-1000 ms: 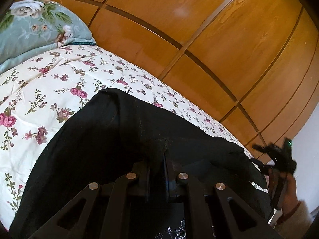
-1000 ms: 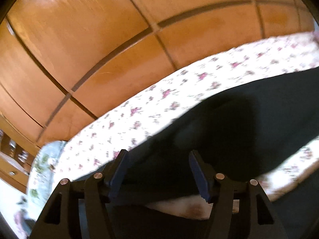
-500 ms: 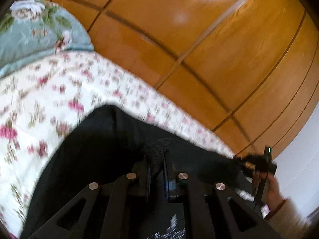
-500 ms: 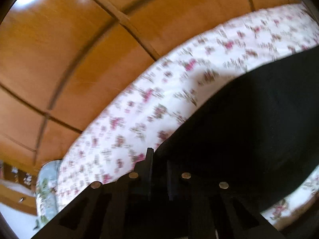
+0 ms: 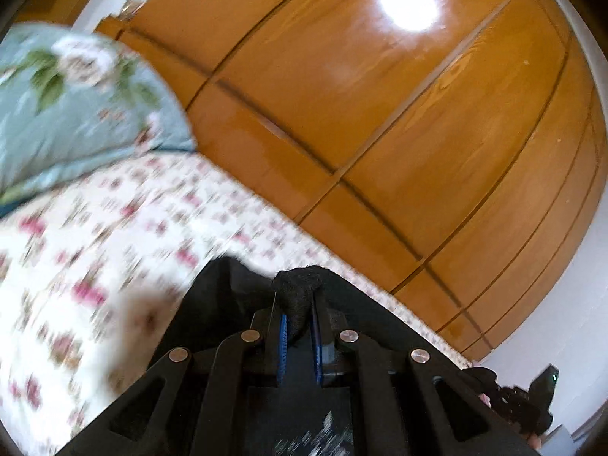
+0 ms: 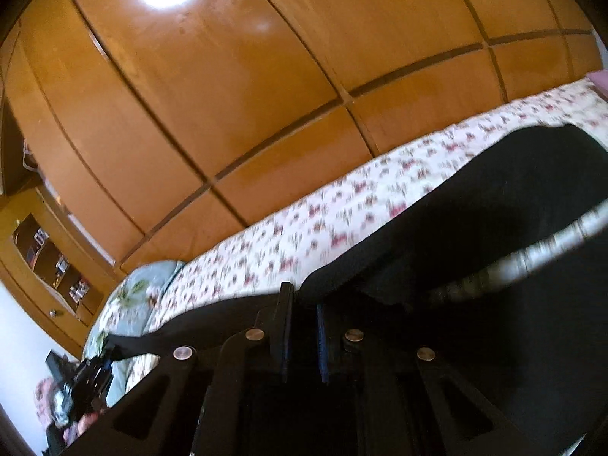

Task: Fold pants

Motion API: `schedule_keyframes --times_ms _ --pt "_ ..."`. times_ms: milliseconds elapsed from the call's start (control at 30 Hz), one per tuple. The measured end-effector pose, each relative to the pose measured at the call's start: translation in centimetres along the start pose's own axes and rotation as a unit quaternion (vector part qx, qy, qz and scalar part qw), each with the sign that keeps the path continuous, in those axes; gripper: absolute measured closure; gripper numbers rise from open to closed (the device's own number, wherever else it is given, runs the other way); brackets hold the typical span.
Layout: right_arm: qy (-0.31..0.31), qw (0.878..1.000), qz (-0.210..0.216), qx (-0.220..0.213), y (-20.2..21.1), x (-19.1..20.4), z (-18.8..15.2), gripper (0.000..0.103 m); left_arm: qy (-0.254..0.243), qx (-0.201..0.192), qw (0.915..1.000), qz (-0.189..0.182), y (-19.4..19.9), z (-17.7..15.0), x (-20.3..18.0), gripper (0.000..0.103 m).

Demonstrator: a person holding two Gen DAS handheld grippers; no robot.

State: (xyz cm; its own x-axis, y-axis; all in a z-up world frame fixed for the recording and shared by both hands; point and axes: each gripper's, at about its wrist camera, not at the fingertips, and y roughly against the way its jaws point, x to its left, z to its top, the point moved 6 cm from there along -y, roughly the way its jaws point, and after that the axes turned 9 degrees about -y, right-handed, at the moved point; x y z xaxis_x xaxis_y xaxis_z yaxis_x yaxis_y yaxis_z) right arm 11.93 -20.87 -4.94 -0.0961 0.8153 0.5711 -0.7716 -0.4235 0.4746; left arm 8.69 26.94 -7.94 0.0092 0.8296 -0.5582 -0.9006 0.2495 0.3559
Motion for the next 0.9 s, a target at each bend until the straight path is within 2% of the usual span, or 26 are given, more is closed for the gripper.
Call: schedule_keyframes --times_ms 100,200,333,367,433,567,633,800,900 --pt "-0.010 1.000 -0.008 0.010 0.2 -1.5 -3.6 0.092 0.019 0.022 0.9995 0.015 0.9 -2.8 1.6 0.093" --pt "-0.027 0.999 -0.027 0.038 -0.9 -3.7 -6.5 0.092 0.009 0.040 0.9987 0.032 1.4 -5.0 2.3 0.093" --pt "-0.045 0.996 -0.047 0.054 -1.9 -6.0 -8.8 0.092 0.010 0.045 0.9987 0.023 2.2 -6.4 2.4 0.090" --pt "-0.048 0.996 -0.047 0.055 -1.8 -6.4 -9.0 0.092 0.015 0.046 0.9986 0.022 2.4 -6.7 2.4 0.087" --pt "-0.046 0.996 -0.048 0.055 -2.0 -6.7 -9.3 0.092 0.029 0.044 0.9985 0.017 3.1 -7.0 2.5 0.071" --pt "-0.031 0.997 -0.053 0.051 -2.2 -6.6 -9.2 0.092 0.066 0.040 0.9970 -0.004 4.3 -7.6 2.6 0.060" --pt "-0.031 0.997 -0.052 0.050 -2.2 -6.7 -9.2 0.092 0.083 0.043 0.9954 -0.018 4.7 -7.8 2.2 0.049" --pt "-0.039 0.997 -0.047 0.052 -2.1 -6.9 -9.2 0.092 0.108 0.049 0.9913 -0.056 4.5 -7.8 0.9 0.034" --pt "-0.055 0.996 -0.038 0.055 -1.9 -7.0 -9.0 0.090 0.141 0.063 0.9867 -0.050 3.4 -7.9 1.3 0.030"
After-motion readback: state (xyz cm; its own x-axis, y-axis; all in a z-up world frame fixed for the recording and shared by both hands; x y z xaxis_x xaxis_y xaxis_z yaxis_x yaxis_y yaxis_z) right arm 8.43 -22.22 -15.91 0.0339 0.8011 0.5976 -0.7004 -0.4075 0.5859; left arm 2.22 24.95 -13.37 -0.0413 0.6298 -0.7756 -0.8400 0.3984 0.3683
